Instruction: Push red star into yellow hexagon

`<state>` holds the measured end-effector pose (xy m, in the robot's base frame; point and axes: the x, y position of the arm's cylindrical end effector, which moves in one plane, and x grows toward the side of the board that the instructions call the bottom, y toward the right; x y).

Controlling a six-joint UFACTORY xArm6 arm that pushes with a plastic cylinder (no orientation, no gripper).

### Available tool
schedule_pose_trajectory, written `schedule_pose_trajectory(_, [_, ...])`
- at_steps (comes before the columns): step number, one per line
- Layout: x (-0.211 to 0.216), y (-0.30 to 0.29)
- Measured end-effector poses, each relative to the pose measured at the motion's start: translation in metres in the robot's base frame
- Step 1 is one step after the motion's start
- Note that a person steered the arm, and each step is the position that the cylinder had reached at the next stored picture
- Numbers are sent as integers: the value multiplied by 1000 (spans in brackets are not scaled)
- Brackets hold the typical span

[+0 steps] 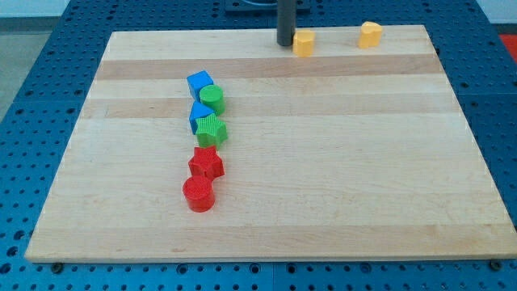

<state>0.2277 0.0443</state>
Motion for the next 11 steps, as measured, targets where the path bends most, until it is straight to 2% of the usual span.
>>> schedule_pose_trajectory(2, [0,55])
schedule_pose_trajectory(4, [-3,68])
schedule_pose_trajectory(6, [-20,-104])
schedule_pose_trajectory(7, [6,-151])
schedule_pose_trajectory(8, [76,-181])
schedule_pose_trajectory(10, [90,-194])
schedule_pose_trajectory(11, [117,-220])
